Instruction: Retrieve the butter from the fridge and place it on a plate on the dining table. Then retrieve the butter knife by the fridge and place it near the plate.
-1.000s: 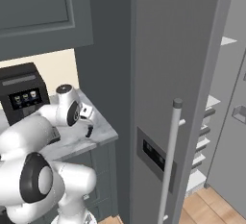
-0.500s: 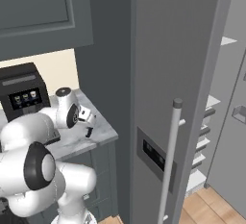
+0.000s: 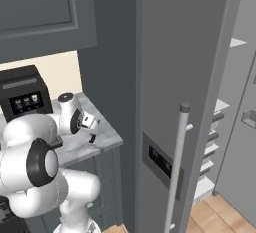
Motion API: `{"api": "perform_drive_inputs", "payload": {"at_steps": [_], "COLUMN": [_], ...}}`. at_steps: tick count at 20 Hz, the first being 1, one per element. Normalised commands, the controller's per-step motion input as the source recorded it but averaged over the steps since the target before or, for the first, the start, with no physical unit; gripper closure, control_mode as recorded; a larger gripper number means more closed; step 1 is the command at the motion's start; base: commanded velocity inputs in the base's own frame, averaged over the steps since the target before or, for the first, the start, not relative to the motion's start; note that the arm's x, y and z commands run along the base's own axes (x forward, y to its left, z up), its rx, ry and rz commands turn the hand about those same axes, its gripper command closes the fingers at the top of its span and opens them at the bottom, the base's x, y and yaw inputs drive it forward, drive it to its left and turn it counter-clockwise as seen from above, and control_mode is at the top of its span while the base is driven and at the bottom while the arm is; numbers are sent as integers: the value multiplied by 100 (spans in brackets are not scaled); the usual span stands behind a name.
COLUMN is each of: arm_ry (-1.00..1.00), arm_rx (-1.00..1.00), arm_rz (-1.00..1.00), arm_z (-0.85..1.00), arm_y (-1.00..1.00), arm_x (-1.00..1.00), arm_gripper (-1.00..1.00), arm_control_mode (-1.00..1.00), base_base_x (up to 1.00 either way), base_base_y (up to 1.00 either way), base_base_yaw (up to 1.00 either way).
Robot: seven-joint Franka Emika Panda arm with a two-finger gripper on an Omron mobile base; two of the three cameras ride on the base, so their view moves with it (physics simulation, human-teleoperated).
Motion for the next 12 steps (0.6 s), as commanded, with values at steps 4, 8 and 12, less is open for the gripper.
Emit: {"api": "perform_drive_inputs", "payload": {"at_steps": [4, 8, 12], "arm_ry": [0, 2, 0], "arm_rx": [0, 0, 0], "arm_rz": [-6, -8, -7], "arm_z": [-13, -22, -14], "arm_y": [0, 0, -3], "arm_x": [1, 14, 6], "arm_gripper": [-100, -100, -100], "arm_control_mode": [-100, -100, -100], "base_base_x": [0, 0, 0], "base_base_y": [0, 0, 0], "base_base_yaw": [0, 0, 0]}}
